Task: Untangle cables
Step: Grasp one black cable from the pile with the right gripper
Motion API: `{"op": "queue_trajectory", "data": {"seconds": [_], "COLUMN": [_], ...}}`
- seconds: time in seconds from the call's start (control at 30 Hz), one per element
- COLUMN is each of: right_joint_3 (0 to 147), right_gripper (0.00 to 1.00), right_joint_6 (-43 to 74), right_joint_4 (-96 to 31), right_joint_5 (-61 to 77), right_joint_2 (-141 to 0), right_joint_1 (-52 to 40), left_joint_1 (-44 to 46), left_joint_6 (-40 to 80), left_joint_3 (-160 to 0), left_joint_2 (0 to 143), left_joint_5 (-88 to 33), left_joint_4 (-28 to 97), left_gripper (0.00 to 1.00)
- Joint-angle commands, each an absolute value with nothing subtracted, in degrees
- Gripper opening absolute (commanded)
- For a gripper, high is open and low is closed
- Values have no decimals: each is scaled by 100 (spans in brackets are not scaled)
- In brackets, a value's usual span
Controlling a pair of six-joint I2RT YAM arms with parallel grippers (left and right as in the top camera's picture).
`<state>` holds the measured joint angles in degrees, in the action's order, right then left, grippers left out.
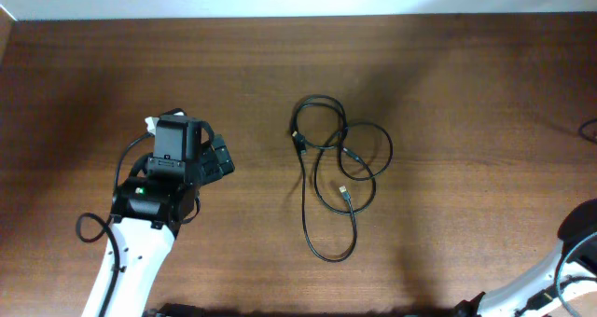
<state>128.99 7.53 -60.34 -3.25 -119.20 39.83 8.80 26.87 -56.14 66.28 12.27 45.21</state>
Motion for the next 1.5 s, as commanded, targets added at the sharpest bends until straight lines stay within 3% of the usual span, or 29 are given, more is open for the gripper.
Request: {"op": "queue_trajectory", "data": {"seconds": [0.0, 0.2, 0.27, 0.37, 0.47, 0.57, 0.7, 0.73, 0.77, 0.93, 1.2, 1.23, 1.3, 1.37, 1.4, 1.43, 1.47], "right_joint_3": [12914, 12866, 12866, 12866, 12868, 12868, 12866, 12866, 12864, 12051, 9572, 9347, 8838, 8735, 8735, 8735, 8739], "right_gripper": [4, 5, 41, 69, 78, 81, 83, 96, 100, 99, 98, 94, 71, 26, 12, 4, 4], "right_joint_6": [729, 794, 794, 1013, 1007, 198, -585, -690, -690, -751, -751, -751, -749, -701, -652, -637, -615], "right_joint_4": [-6252, -6368, -6386, -6589, -6694, -6995, -7548, -7627, -7682, -7765, -7363, -7185, -6694, -6552, -6517, -6504, -6484], "right_joint_5": [-672, -716, -716, -801, -86, 1959, 2248, 2252, 2250, 2233, 3201, 3321, 3413, 3411, 3411, 3409, 3406], "right_joint_2": [-12320, -12586, -12586, -12586, -12586, -12586, -12586, -12589, -12597, -12606, -12606, -12606, -12606, -12606, -12606, -12606, -12604], "right_joint_1": [4296, 4626, 4617, 4615, 4609, 4449, 3483, 3076, 2753, 1190, 10, -104, -454, -613, -613, -598, -598], "left_joint_1": [845, 845, 845, 845, 845, 845, 845, 845, 845, 845, 845, 845, 845, 845, 845, 845, 845], "left_joint_6": [2759, 2759, 2759, 2759, 2759, 2759, 2759, 2759, 2759, 2759, 2759, 2759, 2759, 2759, 2759, 2759, 2759], "left_joint_3": [-5671, -5671, -5671, -5671, -5671, -5671, -5671, -5671, -5671, -5671, -5671, -5671, -5671, -5671, -5671, -5671, -5671], "left_joint_2": [6643, 6643, 6643, 6643, 6643, 6643, 6643, 6643, 6643, 6643, 6643, 6643, 6643, 6643, 6643, 6643, 6643], "left_joint_5": [1273, 1273, 1273, 1273, 1273, 1273, 1273, 1273, 1273, 1273, 1273, 1273, 1273, 1273, 1273, 1273, 1273], "left_joint_4": [4512, 4512, 4512, 4512, 4512, 4512, 4512, 4512, 4512, 4512, 4512, 4512, 4512, 4512, 4512, 4512, 4512], "left_gripper": [99, 99, 99, 99, 99, 99, 99, 99, 99, 99, 99, 99, 99, 99, 99, 99, 99]}}
